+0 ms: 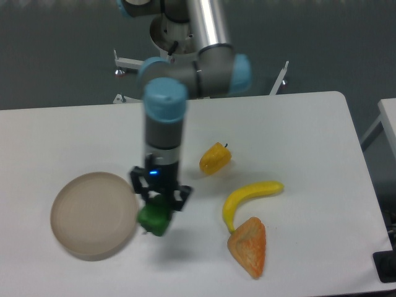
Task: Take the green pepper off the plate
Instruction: 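Carry the held green pepper toward the banana and orange sponge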
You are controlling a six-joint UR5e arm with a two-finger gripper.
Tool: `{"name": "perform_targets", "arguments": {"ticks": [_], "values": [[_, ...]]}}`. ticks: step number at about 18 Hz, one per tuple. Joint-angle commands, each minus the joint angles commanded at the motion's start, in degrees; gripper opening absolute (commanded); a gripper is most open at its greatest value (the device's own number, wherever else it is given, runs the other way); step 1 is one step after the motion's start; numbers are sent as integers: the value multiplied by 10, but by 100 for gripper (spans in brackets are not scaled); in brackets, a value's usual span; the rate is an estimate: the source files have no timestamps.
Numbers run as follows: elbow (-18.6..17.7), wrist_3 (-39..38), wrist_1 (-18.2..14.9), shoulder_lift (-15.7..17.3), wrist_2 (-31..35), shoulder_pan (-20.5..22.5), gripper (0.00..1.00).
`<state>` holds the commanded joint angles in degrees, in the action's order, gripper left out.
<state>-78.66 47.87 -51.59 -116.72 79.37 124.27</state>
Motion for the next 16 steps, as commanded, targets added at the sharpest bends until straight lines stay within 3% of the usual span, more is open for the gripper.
{"name": "perform_targets", "arguments": {"ticks": [4, 8, 16], "values": [[2, 135, -4, -4, 1, 45, 33], [2, 223, -8, -10, 5, 75, 32], [3, 253, -7, -18, 38, 80, 32]]}}
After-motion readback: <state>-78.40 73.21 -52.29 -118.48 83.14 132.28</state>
